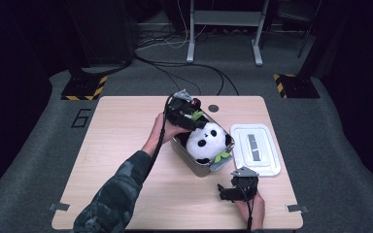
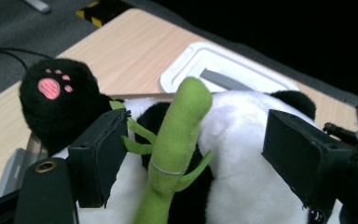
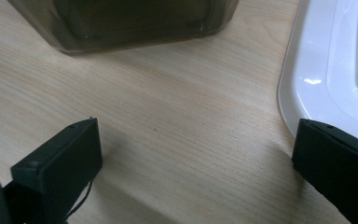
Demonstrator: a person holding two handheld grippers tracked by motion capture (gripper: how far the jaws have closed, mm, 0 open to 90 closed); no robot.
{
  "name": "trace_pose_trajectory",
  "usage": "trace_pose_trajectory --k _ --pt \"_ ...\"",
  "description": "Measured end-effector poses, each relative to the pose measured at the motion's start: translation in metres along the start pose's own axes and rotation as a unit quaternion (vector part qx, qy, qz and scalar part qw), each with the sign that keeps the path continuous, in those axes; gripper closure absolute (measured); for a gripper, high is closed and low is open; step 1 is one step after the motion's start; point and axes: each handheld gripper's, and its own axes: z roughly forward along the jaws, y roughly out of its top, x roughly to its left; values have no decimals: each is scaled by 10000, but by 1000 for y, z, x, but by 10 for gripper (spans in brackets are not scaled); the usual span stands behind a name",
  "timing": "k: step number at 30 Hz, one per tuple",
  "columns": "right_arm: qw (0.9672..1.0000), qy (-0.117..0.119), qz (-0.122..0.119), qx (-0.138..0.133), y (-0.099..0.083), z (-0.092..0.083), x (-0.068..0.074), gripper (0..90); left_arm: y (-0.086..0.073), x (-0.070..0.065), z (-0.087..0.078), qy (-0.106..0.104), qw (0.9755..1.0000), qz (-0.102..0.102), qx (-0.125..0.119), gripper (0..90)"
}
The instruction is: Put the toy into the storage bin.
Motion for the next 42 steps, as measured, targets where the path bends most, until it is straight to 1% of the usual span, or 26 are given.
trace_pose_trajectory --k 3,5,6,8,11,13,15,18,21,22,23,24,25,26,28,29,31,34,35,36,38,39,41,42 --pt "10000 -1 -4 -1 0 0 0 6 -2 0 6 -21 9999 -105 83 228" --pt "10000 -2 -2 -1 0 0 0 7 -4 0 10 -39 9998 -115 175 235" --pt "10000 -2 -6 -3 0 0 0 7 -6 0 13 -42 9996 -101 260 238" --pt "10000 -2 -9 -6 0 0 0 7 -10 0 20 -75 9991 -159 390 242" --pt "10000 9 -13 0 0 0 0 8 -14 -2 30 -22 9981 -77 616 248" --pt "10000 9 -14 -1 0 0 0 8 -15 -5 32 28 9976 9 686 249" --pt "10000 10 -14 1 0 0 0 9 -14 -5 29 14 9982 29 591 249" --pt "10000 12 -11 1 0 0 0 9 -11 -2 17 8 9996 -111 257 256" --pt "10000 8 -16 -5 0 0 0 10 -9 5 7 160 9996 -238 19 271" --pt "10000 9 -16 -5 0 0 0 10 -9 8 5 185 9995 -246 45 284" --pt "10000 11 -15 -4 0 0 0 11 -9 10 4 170 9994 -308 21 314" --pt "10000 13 -15 -6 0 0 0 10 -9 12 3 151 9992 -381 -29 389" --pt "10000 11 -17 -7 0 0 0 11 -9 14 3 196 9990 -404 -43 427" --pt "10000 11 -21 -8 0 0 0 11 -9 15 3 155 9989 -433 -53 460" --pt "10000 13 -23 -9 0 0 0 11 -9 15 7 191 9988 -445 48 494" --pt "10000 14 -16 -7 0 0 0 11 -10 16 10 135 9985 -519 69 514" --pt "10000 24 -18 0 0 0 0 12 -11 19 15 90 9977 -660 145 532" --pt "10000 28 -20 -5 0 0 0 13 -13 20 23 49 9955 -885 331 588" --pt "10000 28 -20 -5 0 0 0 13 -13 19 26 139 9944 -957 438 600" --pt "10000 28 -23 -8 0 0 0 15 -12 18 28 170 9937 -1008 448 609" --pt "10000 11 -31 -14 0 0 0 16 -11 17 31 287 9923 -1021 642 621" --pt "10000 34 -29 -12 0 0 0 17 -11 17 34 301 9916 -1048 693 632" --pt "10000 36 -24 -8 0 0 0 17 -11 15 39 345 9902 -986 930 655" --pt "10000 36 -24 -8 0 0 0 17 -11 15 42 381 9890 -977 1042 659"
